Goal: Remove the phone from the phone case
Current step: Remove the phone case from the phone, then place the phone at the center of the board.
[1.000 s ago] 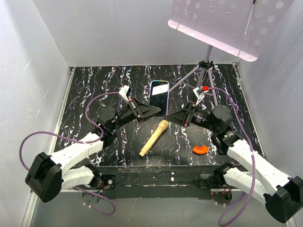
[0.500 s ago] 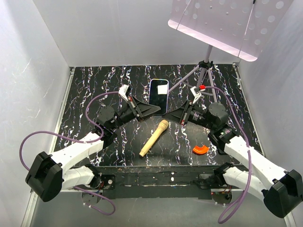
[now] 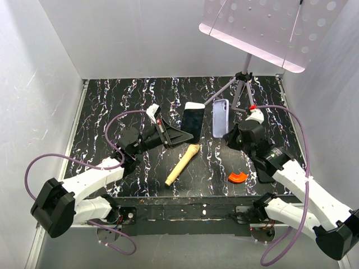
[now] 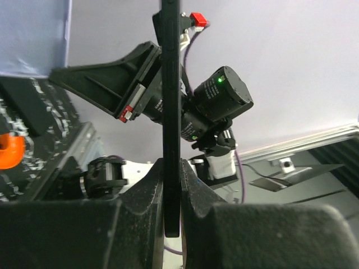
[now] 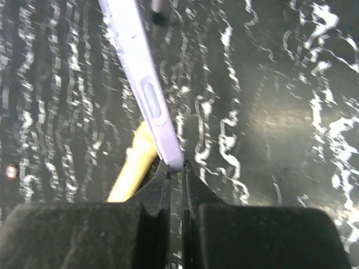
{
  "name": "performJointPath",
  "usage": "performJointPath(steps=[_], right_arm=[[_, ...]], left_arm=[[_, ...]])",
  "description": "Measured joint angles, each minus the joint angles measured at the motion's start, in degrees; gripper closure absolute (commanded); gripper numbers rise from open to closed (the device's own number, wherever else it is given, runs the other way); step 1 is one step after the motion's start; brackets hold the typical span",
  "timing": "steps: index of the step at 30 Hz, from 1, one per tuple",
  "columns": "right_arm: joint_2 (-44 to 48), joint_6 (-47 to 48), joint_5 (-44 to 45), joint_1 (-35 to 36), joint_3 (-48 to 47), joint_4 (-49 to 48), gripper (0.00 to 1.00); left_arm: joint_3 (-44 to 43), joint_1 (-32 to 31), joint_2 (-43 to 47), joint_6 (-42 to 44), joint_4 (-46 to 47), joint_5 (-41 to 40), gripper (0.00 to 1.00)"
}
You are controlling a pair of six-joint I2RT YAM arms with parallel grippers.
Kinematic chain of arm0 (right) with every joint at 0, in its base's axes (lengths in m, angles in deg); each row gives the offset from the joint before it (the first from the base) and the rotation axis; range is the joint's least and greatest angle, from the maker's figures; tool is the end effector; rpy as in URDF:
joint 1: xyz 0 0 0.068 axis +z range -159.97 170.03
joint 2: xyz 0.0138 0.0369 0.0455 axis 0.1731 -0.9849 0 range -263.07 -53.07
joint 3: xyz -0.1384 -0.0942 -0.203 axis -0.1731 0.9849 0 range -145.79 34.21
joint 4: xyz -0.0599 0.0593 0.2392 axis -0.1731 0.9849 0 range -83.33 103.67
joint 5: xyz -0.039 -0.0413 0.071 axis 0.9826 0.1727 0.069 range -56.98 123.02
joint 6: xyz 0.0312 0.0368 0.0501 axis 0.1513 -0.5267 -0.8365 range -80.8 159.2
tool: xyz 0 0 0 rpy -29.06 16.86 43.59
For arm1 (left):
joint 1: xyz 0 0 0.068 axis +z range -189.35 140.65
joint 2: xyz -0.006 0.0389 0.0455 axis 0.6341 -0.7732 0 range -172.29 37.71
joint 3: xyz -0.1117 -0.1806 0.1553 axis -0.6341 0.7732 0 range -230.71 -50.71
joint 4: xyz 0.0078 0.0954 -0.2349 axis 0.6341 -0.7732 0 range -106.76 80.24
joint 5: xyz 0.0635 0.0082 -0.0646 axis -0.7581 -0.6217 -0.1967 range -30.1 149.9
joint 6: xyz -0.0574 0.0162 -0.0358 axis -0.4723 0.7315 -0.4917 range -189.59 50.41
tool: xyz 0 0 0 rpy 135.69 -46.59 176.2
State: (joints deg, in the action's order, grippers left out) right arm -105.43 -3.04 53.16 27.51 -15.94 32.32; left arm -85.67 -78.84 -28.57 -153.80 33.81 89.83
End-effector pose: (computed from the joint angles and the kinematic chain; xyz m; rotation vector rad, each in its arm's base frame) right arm 0.1833 0.1160 0.3062 0.3046 2.0410 0.5126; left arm 0.1915 -0.1944 0.3004 -0.1241 1.7697 -2.0543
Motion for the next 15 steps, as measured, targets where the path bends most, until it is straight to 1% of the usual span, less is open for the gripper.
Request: performJointPath(steps=[1,4,7,9,11,15], right_arm=[[1.0,0.7,0.8,0.0,1.1,1.4,0.99],[4.2,2.6,0.9,-0.2,4.4,3.7,0.99],[7.5,4.0,0.0,-0.2,6.4,5.7,0.99],[9.8,4.6,-0.9,-0.2,7.2,6.4,0.99],[12.5,5.0,-2.3,-0.2,8.0,6.7,0.99],[15.9,5.2,-6.1,-0.2,8.7,7.2,0.99]], left_arm=[[0.0,0.0,0.6,1.6,-1.8,0.1,1.00],[-1.7,0.7,3.1,9.3,-12.7,-0.1,1.00],[-5.6,3.3,5.2,17.2,-25.9,-0.5,1.00],[-7.4,7.6,6.5,21.8,-32.5,-0.6,1.00],[-8.1,13.5,7.5,25.7,-37.5,-0.6,1.00],[-8.2,25.6,6.0,32.0,-44.6,-0.3,1.00]])
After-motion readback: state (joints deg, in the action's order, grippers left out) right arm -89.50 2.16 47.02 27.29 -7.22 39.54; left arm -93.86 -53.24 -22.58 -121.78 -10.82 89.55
